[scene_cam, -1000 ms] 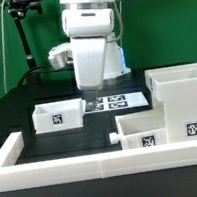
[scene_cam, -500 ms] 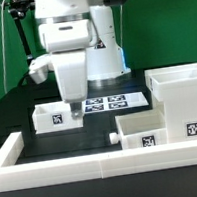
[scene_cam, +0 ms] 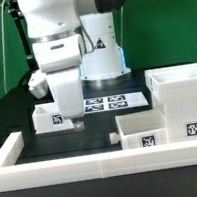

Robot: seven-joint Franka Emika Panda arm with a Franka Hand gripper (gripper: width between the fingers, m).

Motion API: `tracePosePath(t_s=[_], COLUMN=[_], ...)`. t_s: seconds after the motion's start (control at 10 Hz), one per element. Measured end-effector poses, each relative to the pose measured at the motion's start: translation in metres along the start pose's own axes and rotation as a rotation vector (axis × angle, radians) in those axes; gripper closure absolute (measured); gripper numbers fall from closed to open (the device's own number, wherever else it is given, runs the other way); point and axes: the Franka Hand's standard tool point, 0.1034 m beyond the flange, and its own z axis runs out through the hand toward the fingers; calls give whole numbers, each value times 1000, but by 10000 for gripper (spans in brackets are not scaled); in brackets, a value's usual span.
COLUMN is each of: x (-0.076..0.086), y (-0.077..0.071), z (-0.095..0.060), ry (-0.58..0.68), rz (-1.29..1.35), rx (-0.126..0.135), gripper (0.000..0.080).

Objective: Assemble drawer

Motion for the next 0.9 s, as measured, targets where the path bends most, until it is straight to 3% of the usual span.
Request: tracePosePath(t_s=[0.4, 0.9], x=[35, 35], y=[-1, 0], z=[12, 10], ry=[15, 14], rz=[21, 33], rx=[24, 21], gripper=[151, 151])
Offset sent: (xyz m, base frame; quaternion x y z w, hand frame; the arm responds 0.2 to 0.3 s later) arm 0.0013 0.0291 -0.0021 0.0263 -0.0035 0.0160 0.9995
